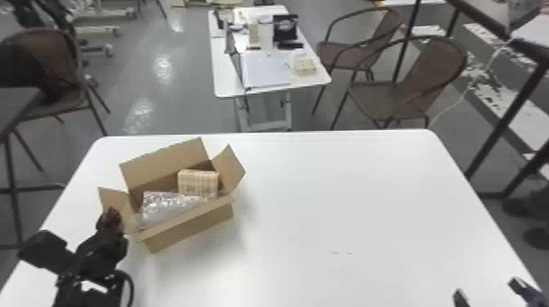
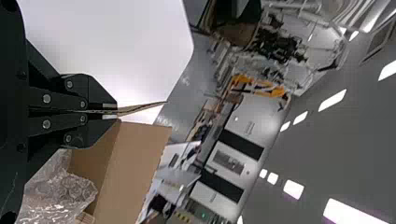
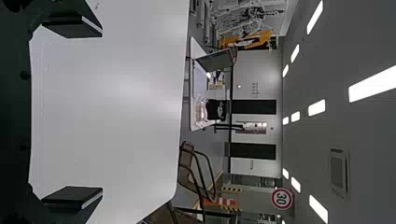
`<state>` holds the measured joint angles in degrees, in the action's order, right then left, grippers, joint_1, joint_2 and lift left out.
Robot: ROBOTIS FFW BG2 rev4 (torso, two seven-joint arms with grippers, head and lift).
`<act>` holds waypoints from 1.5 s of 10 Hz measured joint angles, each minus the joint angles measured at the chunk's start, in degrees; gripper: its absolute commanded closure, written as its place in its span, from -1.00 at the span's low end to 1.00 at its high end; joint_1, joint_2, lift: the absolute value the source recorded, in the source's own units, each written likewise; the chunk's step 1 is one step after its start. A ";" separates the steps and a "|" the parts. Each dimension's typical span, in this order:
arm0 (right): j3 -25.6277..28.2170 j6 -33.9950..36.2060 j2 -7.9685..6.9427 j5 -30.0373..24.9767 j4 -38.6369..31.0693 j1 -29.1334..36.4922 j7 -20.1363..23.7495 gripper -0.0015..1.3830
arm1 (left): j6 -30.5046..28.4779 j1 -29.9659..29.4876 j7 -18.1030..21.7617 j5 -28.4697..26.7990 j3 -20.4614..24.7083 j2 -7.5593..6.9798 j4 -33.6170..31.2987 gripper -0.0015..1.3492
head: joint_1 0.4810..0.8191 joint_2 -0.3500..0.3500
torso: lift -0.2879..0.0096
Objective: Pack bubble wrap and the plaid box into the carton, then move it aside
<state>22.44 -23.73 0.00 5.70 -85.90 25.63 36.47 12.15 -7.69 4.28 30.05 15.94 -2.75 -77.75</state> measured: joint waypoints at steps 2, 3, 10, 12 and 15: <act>-0.86 0.16 0.00 0.19 1.08 -1.60 0.47 -0.85 | 4.21 3.39 -9.92 -2.48 4.28 0.12 2.70 0.80 | 0.27 0.62 | 0.76; -1.36 0.46 0.00 0.26 1.45 -2.04 0.67 -0.85 | 6.26 4.00 -17.31 -2.98 4.64 -0.04 3.17 0.80 | 0.27 0.76 | 0.76; -2.64 2.01 0.00 0.42 2.74 -4.24 2.29 -0.85 | 11.91 4.79 -45.09 -8.87 -0.81 -1.61 3.91 -0.88 | 0.27 0.98 | 0.76; -2.96 2.03 0.00 0.62 2.42 -4.34 2.27 -0.85 | 16.66 1.57 -38.65 -10.65 -2.57 -4.12 0.29 -0.77 | 0.27 0.96 | 0.76; -4.79 2.01 0.00 0.53 -0.89 -3.17 -0.11 -0.85 | 14.96 -8.90 -26.05 -21.34 -7.07 -3.86 -18.31 -0.77 | 0.27 0.60 | 0.76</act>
<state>17.65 -21.72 0.00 6.23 -86.79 22.46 36.36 27.11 -16.59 -21.77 8.71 8.87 -6.61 -96.05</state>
